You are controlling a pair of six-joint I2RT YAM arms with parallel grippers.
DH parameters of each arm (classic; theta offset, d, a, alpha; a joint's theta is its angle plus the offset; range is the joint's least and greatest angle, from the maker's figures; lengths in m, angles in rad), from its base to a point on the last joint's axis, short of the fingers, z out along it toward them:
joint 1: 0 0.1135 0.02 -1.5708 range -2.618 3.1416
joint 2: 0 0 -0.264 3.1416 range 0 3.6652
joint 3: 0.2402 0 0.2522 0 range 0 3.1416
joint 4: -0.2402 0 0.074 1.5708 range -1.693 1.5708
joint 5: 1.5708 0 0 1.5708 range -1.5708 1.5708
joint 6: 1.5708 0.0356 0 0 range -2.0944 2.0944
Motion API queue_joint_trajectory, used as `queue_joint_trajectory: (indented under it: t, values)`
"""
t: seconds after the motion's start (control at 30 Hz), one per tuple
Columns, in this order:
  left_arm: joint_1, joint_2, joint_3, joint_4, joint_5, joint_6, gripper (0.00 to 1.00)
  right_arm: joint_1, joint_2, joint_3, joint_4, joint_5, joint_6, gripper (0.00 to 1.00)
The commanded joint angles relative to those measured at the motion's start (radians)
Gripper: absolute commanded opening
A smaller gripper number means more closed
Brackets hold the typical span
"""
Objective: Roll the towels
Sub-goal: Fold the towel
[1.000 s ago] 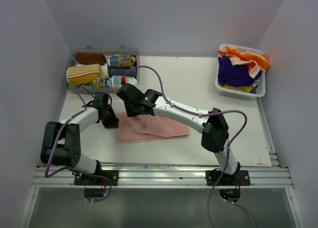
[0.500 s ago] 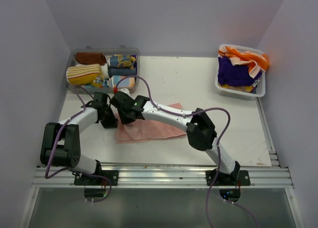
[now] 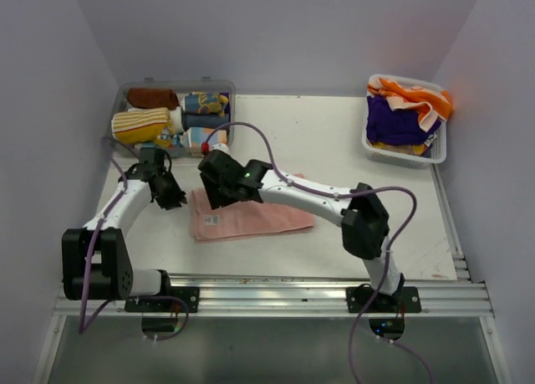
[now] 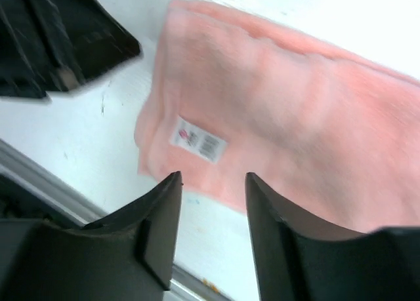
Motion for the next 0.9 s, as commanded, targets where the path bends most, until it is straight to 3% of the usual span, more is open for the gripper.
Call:
queue_joint_trajectory:
  t: [0.0,0.17,0.23,0.3,0.43,0.7,0.87]
  values:
    - [0.035,-0.083,0.096,-0.070,-0.055,0.039,0.27,-0.075,-0.292,-0.168,0.069,0.118,0.001,0.46]
    - [0.011,-0.161,0.127,-0.048,-0.031,0.056,0.25,-0.261,-0.471,-0.548,0.171,0.020,0.081,0.27]
    - [-0.096,-0.152,0.153,-0.046,-0.046,0.036,0.24,-0.322,-0.494,-0.603,0.168,0.015,0.081,0.22]
    - [-0.207,-0.126,0.175,-0.011,-0.012,0.019,0.24,-0.367,-0.480,-0.608,0.155,0.006,0.061,0.19]
    - [-0.221,-0.008,0.159,0.071,0.049,0.019,0.23,-0.430,-0.410,-0.583,0.140,-0.010,0.020,0.18]
    - [-0.129,0.201,0.156,0.108,0.026,0.093,0.21,-0.520,-0.187,-0.445,0.089,-0.051,-0.055,0.15]
    - [-0.089,0.267,0.168,0.101,0.025,0.110,0.20,-0.567,-0.147,-0.497,0.115,-0.020,-0.042,0.14]
